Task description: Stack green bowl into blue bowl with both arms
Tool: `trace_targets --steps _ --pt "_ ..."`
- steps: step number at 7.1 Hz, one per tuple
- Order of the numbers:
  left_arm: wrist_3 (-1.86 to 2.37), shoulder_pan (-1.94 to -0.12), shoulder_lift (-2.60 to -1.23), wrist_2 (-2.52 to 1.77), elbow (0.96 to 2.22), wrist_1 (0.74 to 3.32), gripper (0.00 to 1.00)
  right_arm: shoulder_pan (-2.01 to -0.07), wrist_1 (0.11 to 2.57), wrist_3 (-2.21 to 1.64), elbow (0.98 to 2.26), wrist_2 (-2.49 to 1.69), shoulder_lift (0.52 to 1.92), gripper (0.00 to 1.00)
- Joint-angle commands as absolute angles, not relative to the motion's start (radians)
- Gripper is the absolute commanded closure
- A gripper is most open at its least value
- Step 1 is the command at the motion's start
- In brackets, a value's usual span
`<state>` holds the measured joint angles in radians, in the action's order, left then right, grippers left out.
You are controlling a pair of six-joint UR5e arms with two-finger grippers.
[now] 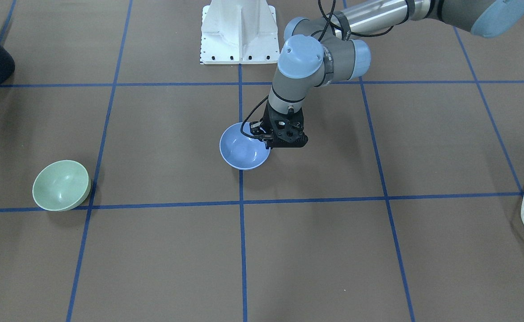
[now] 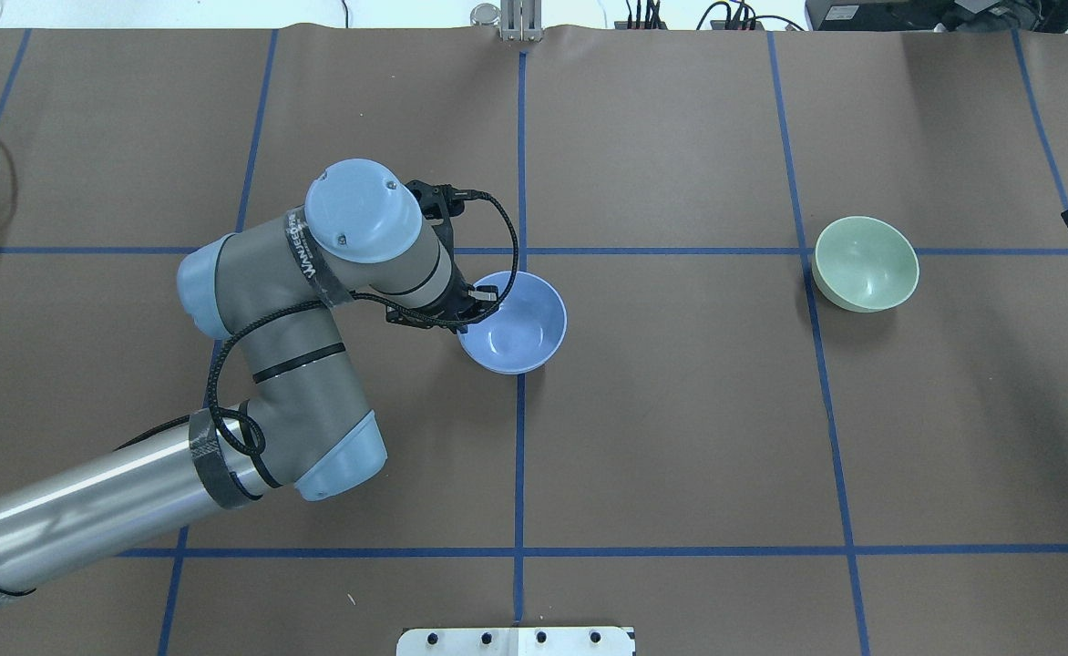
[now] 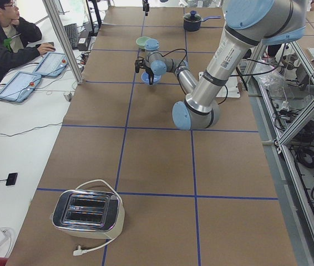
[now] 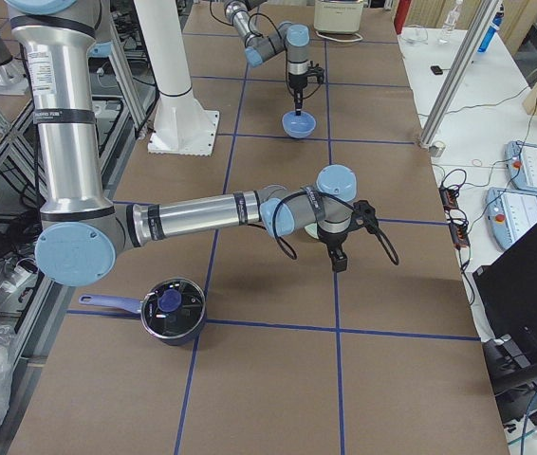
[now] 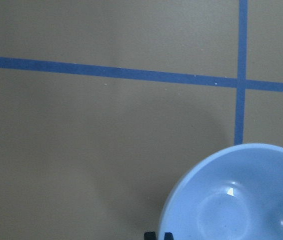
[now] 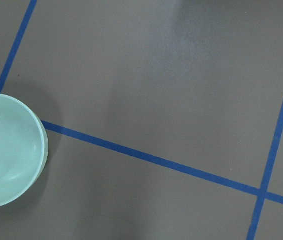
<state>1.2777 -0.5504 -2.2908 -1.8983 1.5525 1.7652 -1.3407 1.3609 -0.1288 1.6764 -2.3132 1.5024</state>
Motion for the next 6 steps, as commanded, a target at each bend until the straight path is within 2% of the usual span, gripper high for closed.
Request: trace_targets --steps 1,3,4,5,6 --pt "1.279 -0.519 -2.292 -1.835 1.551 1.767 1.00 -1.341 1.361 -0.129 1.677 -2.313 1.502 0.00" --pt "1.278 -0.511 -2.292 -1.833 1.551 1.769 1.00 -1.341 1.361 -0.129 1.675 -2.313 1.502 0.00" --pt "1.273 -0.508 -2.290 -1.815 1.549 1.770 0.86 -1.341 1.361 -0.129 1.675 -2.313 1.502 0.00" --pt "1.272 -0.503 -2.287 -1.806 1.549 1.773 0.61 -1.341 1.361 -0.129 1.675 -2.313 1.502 0.00" --pt "1.270 -0.503 -2.286 -1.805 1.554 1.773 0.04 -1.341 1.361 -0.129 1.675 -2.313 1.502 0.00"
